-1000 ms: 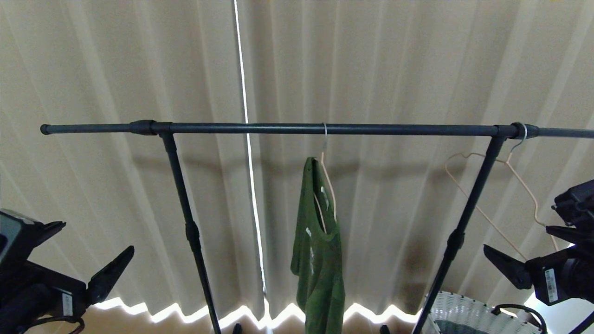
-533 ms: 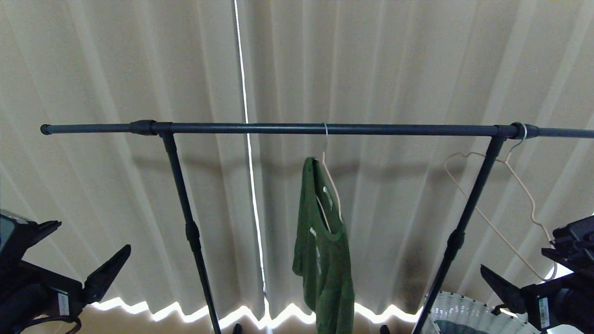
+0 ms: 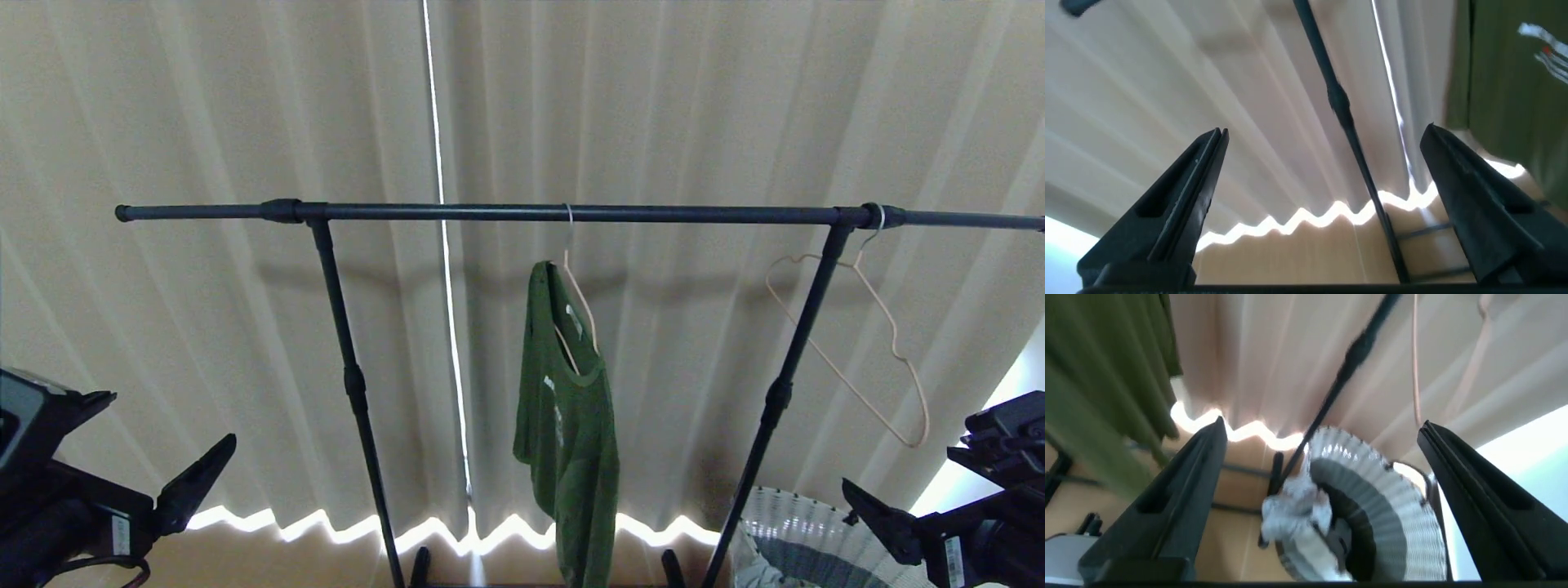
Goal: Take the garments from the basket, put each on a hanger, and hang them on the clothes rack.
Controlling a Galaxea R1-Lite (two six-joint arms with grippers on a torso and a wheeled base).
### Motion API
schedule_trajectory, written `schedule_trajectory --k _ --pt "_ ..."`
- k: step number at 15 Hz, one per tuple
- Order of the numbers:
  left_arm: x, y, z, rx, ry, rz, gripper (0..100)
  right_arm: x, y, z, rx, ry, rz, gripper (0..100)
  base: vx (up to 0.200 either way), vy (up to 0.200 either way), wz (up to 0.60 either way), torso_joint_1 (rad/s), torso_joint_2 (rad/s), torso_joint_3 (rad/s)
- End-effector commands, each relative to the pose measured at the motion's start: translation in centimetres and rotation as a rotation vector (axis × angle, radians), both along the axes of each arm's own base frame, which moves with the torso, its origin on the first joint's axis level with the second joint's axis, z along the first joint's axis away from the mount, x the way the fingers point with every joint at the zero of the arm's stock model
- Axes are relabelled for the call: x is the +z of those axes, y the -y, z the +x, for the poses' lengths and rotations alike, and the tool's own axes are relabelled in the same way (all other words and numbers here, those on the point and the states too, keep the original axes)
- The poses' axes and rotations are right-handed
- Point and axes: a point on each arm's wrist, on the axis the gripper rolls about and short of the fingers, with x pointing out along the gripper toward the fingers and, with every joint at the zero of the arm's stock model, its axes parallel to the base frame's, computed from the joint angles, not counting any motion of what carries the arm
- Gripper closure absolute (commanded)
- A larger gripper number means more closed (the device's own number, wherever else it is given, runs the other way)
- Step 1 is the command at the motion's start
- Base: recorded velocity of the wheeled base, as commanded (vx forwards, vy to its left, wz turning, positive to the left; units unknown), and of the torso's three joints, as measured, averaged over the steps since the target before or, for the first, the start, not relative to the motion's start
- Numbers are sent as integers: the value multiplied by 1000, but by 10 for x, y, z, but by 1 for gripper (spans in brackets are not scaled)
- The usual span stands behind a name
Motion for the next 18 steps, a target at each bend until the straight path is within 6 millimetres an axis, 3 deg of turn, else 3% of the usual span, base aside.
schedule_trajectory --k 1,13,18 --pt "-1 0 1 0 -4 1 0 -1 0 0 1 -6 -4 0 -200 0 0 2 -7 -2" --pt "5 3 11 9 -5 -43 0 -6 1 -2 5 -29 -21 0 -17 0 0 0 0 0" --pt "2 3 13 7 -25 -37 0 -13 0 1 5 -64 -39 0 0 0 0 -169 369 186"
